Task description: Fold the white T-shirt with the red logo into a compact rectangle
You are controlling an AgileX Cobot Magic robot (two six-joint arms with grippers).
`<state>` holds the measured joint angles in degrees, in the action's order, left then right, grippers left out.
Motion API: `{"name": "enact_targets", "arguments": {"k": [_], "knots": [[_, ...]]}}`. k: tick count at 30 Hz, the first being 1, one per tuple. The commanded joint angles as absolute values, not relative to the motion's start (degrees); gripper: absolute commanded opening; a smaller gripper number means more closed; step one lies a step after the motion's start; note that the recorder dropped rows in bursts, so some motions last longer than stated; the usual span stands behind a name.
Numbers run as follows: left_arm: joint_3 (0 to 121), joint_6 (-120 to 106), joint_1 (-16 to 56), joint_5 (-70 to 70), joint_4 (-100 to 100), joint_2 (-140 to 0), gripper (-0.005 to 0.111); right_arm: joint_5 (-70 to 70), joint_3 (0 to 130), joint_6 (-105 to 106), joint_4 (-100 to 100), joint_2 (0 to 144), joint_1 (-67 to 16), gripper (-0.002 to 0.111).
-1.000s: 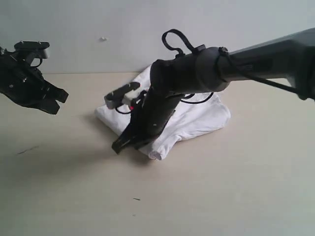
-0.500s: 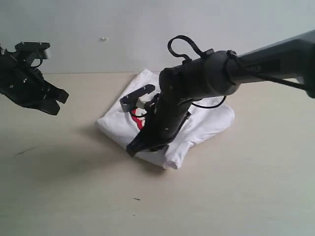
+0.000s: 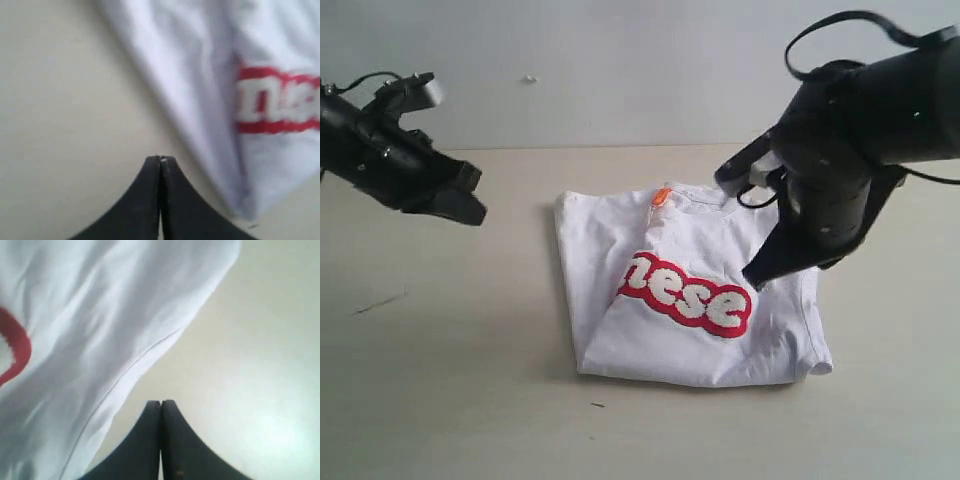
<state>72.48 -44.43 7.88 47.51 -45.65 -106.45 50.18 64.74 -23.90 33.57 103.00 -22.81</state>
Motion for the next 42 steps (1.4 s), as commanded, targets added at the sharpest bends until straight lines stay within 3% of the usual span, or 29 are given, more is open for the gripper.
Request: {"name": "enact_targets", "arguments": {"k": [1, 5, 6, 9, 17, 23, 32, 35, 40, 42], "knots": [[72.3, -59.3, 10.5, 52.3, -66.8, -108.4, 0.016, 42.3, 64.4, -27.8, 34.2, 99.6, -22.5, 0.002], [74.1, -57.6, 14.1, 50.6, -67.1, -113.9, 0.065, 35.5, 64.4, -30.1, 32.6, 97.8, -21.1, 0.018], [76.0, -56.7, 14.9, 52.4, -67.1, -115.9, 0.07, 34.1, 64.4, -30.1, 31.4, 97.7, -20.0, 0.023], [81.3, -55.4, 17.4, 54.4, -67.9, -121.4, 0.065, 32.0, 64.4, -28.0, 26.8, 97.8, -15.8, 0.03], [97.2, -47.3, 21.7, 50.5, -65.7, -134.2, 0.064, 26.6, 64.4, -7.0, 2.9, 98.1, -4.8, 0.03], [103.6, -36.4, 22.9, 46.2, -50.8, -137.6, 0.064, 26.8, 64.4, 6.9, -9.7, 98.1, -4.0, 0.03], [104.1, -40.2, 25.8, 58.7, -50.7, -138.5, 0.063, 27.6, 64.4, 7.5, -10.3, 98.1, -4.0, 0.03], [104.1, -40.2, 25.8, 59.5, -50.1, -138.5, 0.054, 27.6, 64.4, 7.5, -10.3, 98.1, -4.0, 0.03], [104.1, -40.2, 25.8, 60.0, -48.6, -138.5, 0.003, 27.4, 64.4, 7.5, -10.3, 98.1, -4.0, 0.03], [104.1, -40.2, 25.7, 59.8, -48.6, -138.5, 0.0, 27.4, 64.4, 7.5, -10.3, 98.1, -4.0, 0.03]]}}
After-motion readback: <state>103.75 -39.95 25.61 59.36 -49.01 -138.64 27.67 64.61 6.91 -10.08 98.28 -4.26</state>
